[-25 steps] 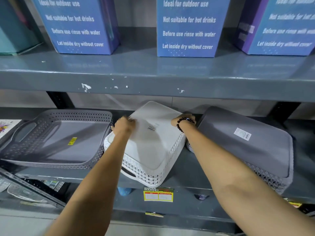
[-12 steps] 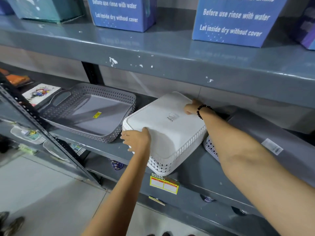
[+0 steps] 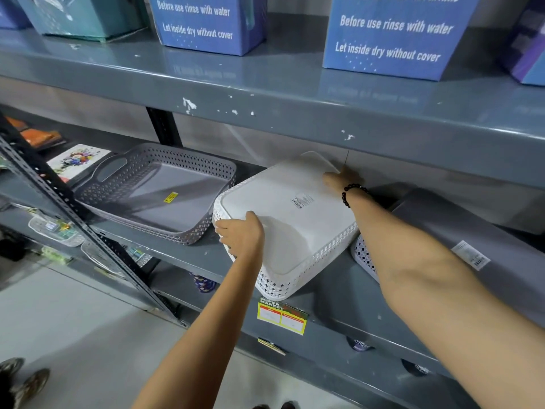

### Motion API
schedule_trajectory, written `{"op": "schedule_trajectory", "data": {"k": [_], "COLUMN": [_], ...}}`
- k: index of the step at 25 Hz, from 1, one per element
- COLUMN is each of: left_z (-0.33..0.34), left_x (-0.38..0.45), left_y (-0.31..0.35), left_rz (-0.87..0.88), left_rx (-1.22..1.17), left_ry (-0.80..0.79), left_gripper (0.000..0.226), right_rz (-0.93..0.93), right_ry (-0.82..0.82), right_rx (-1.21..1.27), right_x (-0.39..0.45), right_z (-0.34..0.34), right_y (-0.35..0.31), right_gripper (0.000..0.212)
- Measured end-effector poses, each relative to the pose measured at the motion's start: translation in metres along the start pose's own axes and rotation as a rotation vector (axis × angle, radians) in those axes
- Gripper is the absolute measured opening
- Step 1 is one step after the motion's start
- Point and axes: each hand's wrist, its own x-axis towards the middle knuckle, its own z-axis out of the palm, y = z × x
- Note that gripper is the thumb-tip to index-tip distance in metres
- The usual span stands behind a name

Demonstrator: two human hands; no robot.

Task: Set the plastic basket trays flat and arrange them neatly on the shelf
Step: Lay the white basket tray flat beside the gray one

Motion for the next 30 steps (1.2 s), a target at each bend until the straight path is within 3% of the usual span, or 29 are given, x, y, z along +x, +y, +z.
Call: {"op": "schedule_trajectory", "data": {"k": [5,9,13,15,18,21,24,25,27,30], "left_z": [0.002,0.006,0.012,0.011,0.002,-0.012,-0.025,-0.03,-0.047,-0.07], "left_x": [-0.009,-0.017,-0.031,-0.037,-0.038,-0.014,0.028,0.042,0.054,0.054], "left_y": [0.012,0.023,0.035,0.044,0.062,0.086,0.102,0.103,0.105,0.103], "left_rz": [0.179,0.277,0.405,0.383,0.348,0.341,0.25,0.237,0.238,0.244], "left_rx": [-0.103,-0.125,-0.211,-0.3,-0.435,-0.558,-0.605,-0.566,-0.511,-0.419], "left_ry": [-0.023,-0.055,-0.097,-0.167,-0.226,-0.314,-0.469,-0.489,-0.554,-0.652], "left_gripper": [0.076,0.073,0.07,0.063,0.051,0.051,0.07,0.066,0.038,0.031], "right_rz": [0.086,0.043,0.029,0.003,0.067,0.092,0.165,0.162,0.177,0.194], "right_ry": [0.144,0.214,0.371,0.432,0.514,0.474,0.435,0.399,0.339,0.277], "right_rx": [0.074,0.1,0.421,0.641,1.043,1.231,1.282,1.291,1.319,1.24], "right_x": [-0.015,-0.01,-0.018,-0.024,-0.035,-0.051,-0.055,-0.063,-0.082,-0.097], "right_z": [-0.022,-0.036,-0.056,-0.07,-0.087,-0.084,-0.074,-0.072,-0.066,-0.057], "right_y": [-0.001,0.015,0.024,0.029,0.041,0.054,0.076,0.08,0.078,0.083], "right_gripper": [0.058,0.051,0.048,0.045,0.025,0.031,0.071,0.075,0.066,0.062]}}
